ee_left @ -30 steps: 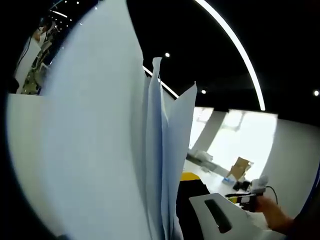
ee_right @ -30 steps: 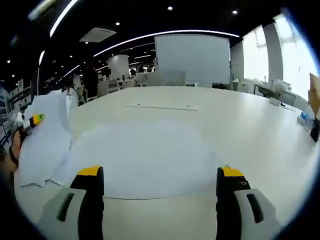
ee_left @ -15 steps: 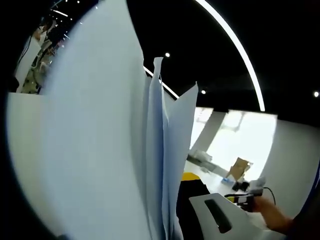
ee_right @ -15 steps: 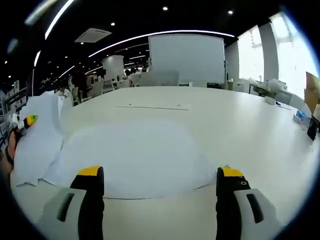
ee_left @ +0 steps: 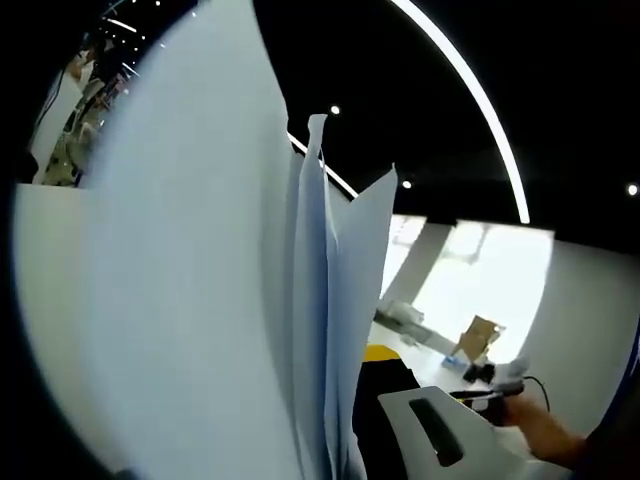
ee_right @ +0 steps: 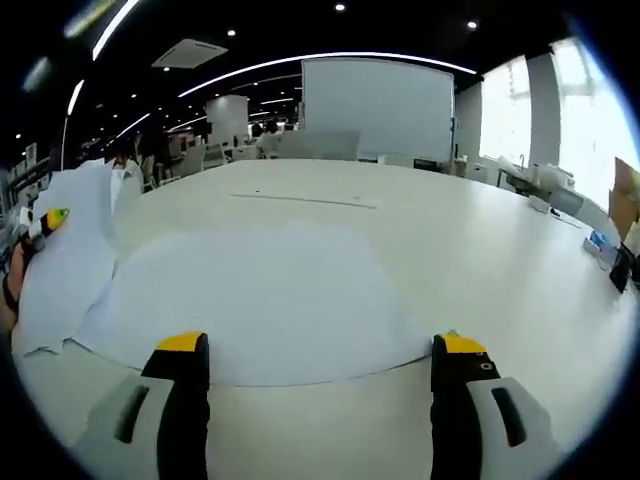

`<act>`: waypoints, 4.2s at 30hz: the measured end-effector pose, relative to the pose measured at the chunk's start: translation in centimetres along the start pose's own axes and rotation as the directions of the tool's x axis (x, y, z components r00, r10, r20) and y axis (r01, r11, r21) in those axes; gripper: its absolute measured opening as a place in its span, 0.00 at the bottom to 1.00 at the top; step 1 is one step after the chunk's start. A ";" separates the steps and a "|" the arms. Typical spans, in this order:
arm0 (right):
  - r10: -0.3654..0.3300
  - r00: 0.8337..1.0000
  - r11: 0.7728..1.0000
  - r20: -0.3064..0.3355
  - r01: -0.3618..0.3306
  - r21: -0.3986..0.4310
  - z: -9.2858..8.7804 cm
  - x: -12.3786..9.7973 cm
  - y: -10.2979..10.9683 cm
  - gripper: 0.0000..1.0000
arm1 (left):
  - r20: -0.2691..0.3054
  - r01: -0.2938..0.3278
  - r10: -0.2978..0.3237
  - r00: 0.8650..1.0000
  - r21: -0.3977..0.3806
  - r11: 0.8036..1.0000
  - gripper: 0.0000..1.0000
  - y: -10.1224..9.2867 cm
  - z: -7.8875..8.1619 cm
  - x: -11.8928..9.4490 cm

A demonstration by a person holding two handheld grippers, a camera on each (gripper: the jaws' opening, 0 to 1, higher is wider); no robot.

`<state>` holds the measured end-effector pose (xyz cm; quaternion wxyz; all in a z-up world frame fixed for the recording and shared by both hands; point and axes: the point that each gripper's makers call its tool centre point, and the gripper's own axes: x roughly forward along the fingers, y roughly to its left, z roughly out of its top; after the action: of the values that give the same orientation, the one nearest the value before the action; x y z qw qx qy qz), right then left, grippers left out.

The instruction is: Organize the stack of printing papers by aligning and flattening the scattered papers on the table

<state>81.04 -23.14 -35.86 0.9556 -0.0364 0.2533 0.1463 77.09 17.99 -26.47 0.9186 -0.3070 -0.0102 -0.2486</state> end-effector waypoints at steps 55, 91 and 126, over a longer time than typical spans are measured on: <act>0.112 0.994 0.994 -0.003 -0.112 -0.003 0.2 2.3 1.4 0.04 | 0.006 -0.001 0.001 1.000 -0.007 1.000 0.06 0.2 0.1 -0.2; 0.144 0.987 0.984 0.075 -0.151 0.095 1.7 -1.2 4.4 0.00 | 0.007 0.000 0.000 1.000 -0.012 1.000 0.06 0.2 0.2 -0.1; 0.152 0.972 0.966 0.179 -0.185 0.183 3.5 -1.8 3.5 0.00 | 0.003 0.000 0.000 1.000 -0.004 1.000 0.06 0.2 0.1 -0.1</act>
<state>80.18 -19.77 -31.86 0.9560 0.0927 0.1895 0.2037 77.07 18.22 -26.48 0.9181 -0.3089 -0.0110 -0.2481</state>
